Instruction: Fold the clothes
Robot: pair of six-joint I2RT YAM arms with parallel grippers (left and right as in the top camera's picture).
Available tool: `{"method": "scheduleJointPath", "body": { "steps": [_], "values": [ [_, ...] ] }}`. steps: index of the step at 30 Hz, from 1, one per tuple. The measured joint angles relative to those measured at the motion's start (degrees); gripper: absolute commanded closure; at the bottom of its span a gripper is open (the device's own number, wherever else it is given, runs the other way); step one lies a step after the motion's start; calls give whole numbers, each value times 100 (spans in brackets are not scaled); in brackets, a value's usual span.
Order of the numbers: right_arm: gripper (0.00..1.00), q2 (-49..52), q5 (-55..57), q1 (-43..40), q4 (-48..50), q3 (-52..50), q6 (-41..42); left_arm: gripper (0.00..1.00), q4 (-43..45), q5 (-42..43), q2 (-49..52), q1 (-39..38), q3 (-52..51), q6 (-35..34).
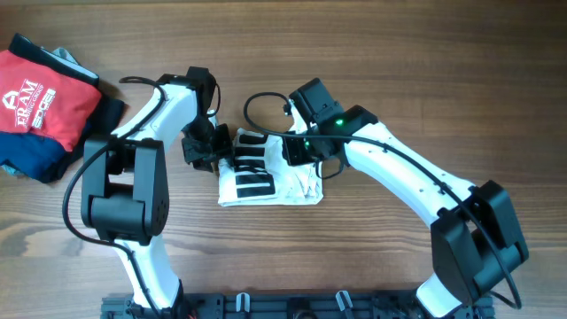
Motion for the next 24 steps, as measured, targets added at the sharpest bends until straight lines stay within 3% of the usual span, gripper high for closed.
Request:
{"method": "scheduleJointPath", "body": {
  "steps": [3,10,16,19,24],
  "values": [
    [66,168,15,0,254,0,2,55,7,0,0,0,0,0],
    [67,750,39,0,651,0,33,55,7,0,0,0,0,0],
    [82,933,-11,-4,780,0,105,55,9,0,0,0,0,0],
    [96,938,-157,-4,798,0,136,55,9,0,0,0,0,0],
    [96,938,-251,-4,778,0,133,55,11,0,0,0,0,0]
  ]
}}
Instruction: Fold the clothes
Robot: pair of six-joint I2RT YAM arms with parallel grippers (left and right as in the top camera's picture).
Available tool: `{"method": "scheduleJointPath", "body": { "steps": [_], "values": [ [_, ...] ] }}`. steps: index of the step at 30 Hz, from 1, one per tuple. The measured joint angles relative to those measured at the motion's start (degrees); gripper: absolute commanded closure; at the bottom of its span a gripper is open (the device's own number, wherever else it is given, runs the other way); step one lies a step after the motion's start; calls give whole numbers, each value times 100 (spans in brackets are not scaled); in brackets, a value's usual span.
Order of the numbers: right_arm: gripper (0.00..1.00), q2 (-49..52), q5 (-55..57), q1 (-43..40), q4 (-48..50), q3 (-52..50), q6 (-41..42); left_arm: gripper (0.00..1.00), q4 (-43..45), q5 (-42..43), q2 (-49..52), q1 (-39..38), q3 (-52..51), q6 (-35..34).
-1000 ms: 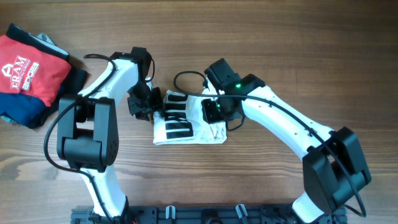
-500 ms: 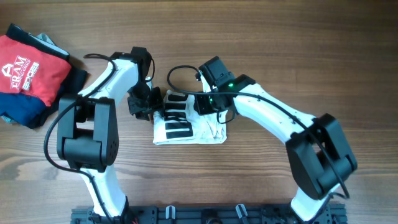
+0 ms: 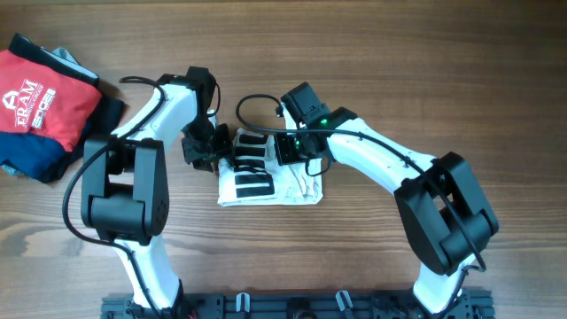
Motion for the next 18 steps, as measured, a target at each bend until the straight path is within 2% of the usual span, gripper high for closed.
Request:
{"method": "scheduleJointPath", "body": {
  "steps": [10,14,18],
  "values": [
    [96,-533,-37,-649,-905,2,201,55,52,66,0,-7,0,0],
    [96,-542,315,-826,-1362,-2,243,54,63,-7,0,0,0,0],
    [96,-538,444,-820,-1512,-2,262,59,61,-7,0,0,-11,2]
  ]
}}
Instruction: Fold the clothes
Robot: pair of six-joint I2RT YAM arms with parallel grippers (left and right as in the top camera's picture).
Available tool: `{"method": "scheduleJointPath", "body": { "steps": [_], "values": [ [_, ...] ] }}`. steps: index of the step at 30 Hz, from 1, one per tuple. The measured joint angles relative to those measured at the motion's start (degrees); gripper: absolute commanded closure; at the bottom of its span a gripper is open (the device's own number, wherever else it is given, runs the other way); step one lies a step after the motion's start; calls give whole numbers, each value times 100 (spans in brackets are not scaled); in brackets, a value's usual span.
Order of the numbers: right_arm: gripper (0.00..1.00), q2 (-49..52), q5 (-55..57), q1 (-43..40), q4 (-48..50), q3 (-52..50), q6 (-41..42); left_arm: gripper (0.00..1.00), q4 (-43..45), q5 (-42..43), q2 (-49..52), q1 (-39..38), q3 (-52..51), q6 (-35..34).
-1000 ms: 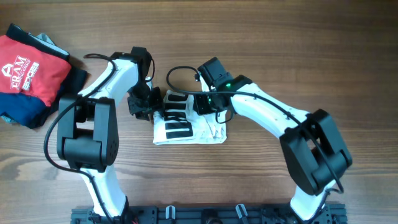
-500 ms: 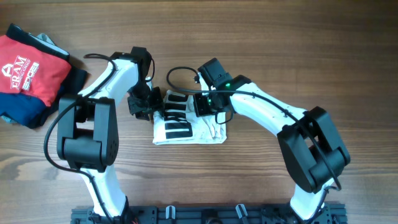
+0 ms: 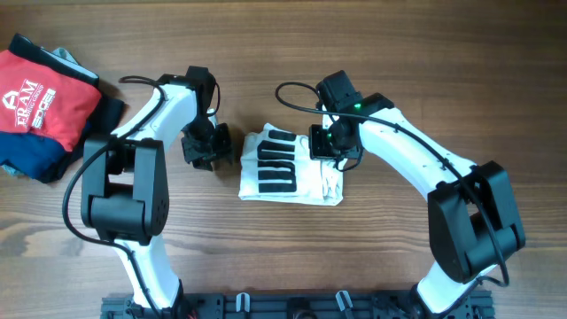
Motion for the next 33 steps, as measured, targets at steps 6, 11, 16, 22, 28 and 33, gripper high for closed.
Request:
{"method": "scheduleJointPath", "body": {
  "steps": [6,11,16,22,28,33],
  "values": [
    [96,2,417,0,-387,0,0,51,153,26,-20,0,258,-2],
    [96,11,472,0,-402,0,0,48,1572,579,-352,-2,566,0],
    [96,11,490,0,-402,0,0,48,1956,1047,-396,-254,651,48],
    [96,11,490,0,-431,0,0,49,1891,699,-223,-1016,651,197],
    [96,13,492,0,-511,0,0,78,1753,57,214,-1132,651,232],
    [96,13,492,0,-516,0,0,96,1414,-42,511,-1134,669,304]
  ]
}}
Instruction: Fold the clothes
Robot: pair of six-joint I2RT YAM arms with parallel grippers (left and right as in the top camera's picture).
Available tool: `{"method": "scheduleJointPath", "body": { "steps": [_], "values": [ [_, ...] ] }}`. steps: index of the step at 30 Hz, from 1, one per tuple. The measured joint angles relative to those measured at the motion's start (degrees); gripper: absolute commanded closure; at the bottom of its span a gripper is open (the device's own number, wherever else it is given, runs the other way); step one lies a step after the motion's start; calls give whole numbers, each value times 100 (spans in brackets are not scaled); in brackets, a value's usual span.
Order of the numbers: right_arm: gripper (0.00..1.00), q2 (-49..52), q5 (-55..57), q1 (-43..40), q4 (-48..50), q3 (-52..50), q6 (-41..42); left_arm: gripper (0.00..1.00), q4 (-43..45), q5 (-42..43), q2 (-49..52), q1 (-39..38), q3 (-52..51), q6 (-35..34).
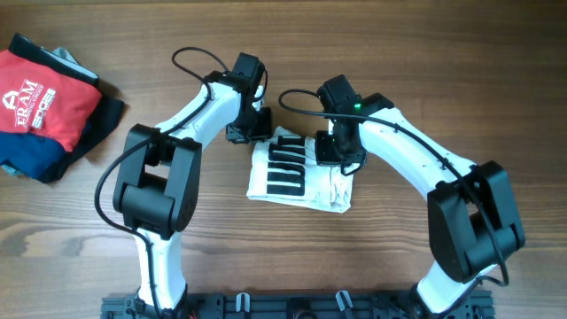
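Note:
A folded white garment with black stripes point(297, 175) lies mid-table, tilted slightly. My right gripper point(330, 151) is down on its upper right edge and seems shut on the cloth, though the wrist hides its fingers. At the garment's upper left corner sits my left gripper point(253, 133), touching or just beside the cloth. Its jaws are hidden under the wrist, so whether it is open or shut does not show.
A pile of clothes, a red printed shirt point(42, 96) over a navy garment point(35, 159), lies at the far left by the table edge. Bare wooden table point(399, 266) surrounds the garment. The arm bases stand along the near edge.
My left gripper has moved from left of the garment, apart from it, to its upper left corner. The garment has shifted a little right and turned. The right gripper stays on its right edge.
At first both grippers were at the folded garment, left on its left edge, right on its top right. Then the garment lay further right with the right gripper, apart from the left one. Now the left gripper has rejoined it at the upper left corner.

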Motion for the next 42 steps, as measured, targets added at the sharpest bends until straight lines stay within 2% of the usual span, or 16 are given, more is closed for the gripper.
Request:
{"method": "scheduleJointPath", "body": {
  "steps": [10,14,20,25,26,27,29,30,32,33,35,38,42],
  "values": [
    [96,0,254,57,-52,0,-7,96,-975,-372,7,4,48,-144],
    [96,0,337,94,-20,0,-297,96,-1373,-376,26,103,48,-328],
    [96,9,944,-33,-125,0,-1019,96,-1934,-909,63,424,31,-354],
    [96,2,957,-33,-122,0,-1156,96,-2122,-1005,63,422,26,-354],
    [96,-24,911,-33,-120,0,-1158,94,-2122,-1008,52,422,24,-356],
    [96,-83,879,-33,-122,0,-1158,84,-2120,-1008,15,422,20,-354],
    [95,-424,804,-33,-146,2,-1163,32,-2063,-1049,-181,422,-11,-398],
    [93,-658,737,-33,-201,7,-1174,31,-2006,-1093,-356,424,-20,-380],
    [80,-1056,452,-33,-385,31,-1217,24,-1823,-1150,-730,433,-22,-404],
    [78,-1176,291,-33,-496,66,-1266,24,-1733,-1156,-861,446,-22,-400],
    [77,-1220,107,-33,-579,66,-1325,28,-1517,-1154,-1021,516,-20,-415],
    [77,-1213,-22,-33,-398,-177,-1325,39,-1141,-1056,-1023,586,-24,-407],
    [73,-1040,-203,-33,466,-822,-1320,40,-697,-785,-1012,514,-22,-415]
  ]
}}
